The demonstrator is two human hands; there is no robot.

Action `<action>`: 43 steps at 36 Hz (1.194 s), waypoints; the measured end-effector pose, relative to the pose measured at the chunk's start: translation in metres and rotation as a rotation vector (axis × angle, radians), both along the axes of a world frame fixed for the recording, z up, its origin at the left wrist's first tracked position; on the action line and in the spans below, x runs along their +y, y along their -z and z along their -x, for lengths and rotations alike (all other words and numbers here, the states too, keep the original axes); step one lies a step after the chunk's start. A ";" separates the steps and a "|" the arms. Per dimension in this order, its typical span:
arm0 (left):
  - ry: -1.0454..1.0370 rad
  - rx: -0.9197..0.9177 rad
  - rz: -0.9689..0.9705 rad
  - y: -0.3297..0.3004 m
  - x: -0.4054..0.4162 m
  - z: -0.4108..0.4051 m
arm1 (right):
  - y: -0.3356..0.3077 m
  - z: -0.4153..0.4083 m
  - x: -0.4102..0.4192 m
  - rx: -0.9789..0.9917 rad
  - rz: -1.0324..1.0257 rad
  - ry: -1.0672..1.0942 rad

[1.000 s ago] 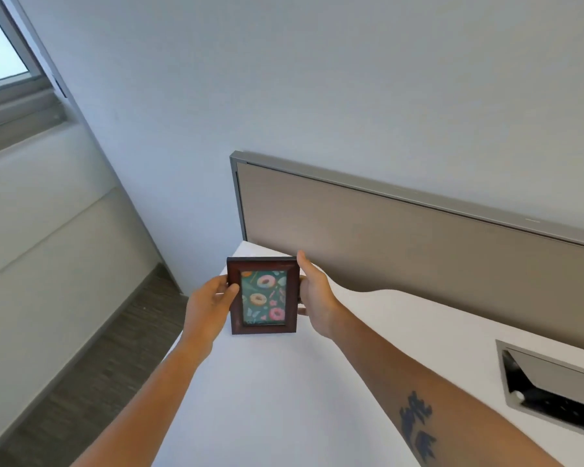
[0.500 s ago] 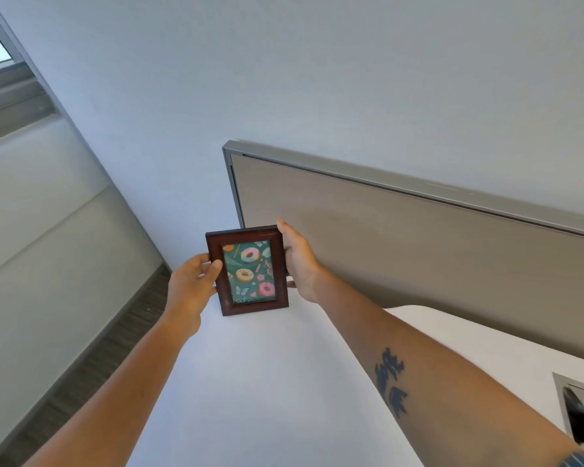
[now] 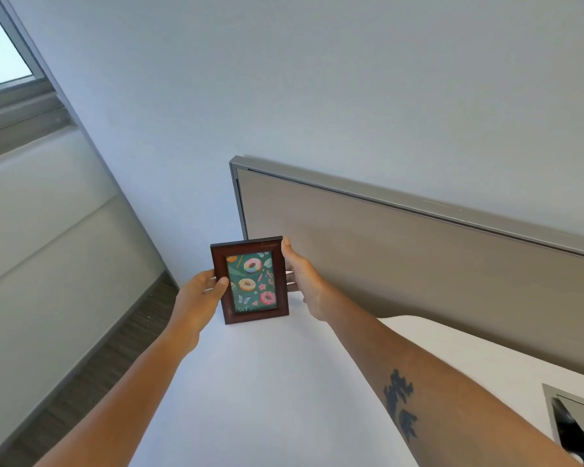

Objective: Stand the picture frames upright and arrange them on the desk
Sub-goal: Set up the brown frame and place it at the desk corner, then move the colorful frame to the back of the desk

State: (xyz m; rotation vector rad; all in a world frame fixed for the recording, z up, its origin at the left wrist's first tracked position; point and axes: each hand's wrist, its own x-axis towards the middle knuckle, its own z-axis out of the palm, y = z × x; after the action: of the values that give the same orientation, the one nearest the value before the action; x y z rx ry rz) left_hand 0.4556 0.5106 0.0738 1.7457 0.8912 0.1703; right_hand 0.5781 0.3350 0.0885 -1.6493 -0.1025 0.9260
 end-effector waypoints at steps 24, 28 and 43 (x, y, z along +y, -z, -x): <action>0.353 0.296 -0.622 0.020 -0.127 0.152 | 0.013 0.199 -0.149 -0.910 0.778 -0.312; 0.427 0.304 -0.739 0.027 -0.155 0.194 | 0.020 0.247 -0.172 -1.085 0.865 -0.302; 0.581 0.158 -0.796 0.019 -0.271 0.325 | -0.005 0.400 -0.293 -1.167 0.807 -0.321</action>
State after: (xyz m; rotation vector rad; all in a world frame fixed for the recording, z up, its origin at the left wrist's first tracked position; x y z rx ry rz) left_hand 0.1302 0.2394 0.0553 2.7190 0.3912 -0.0089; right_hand 0.1780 0.0421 0.0937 -2.8143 -0.8955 0.0632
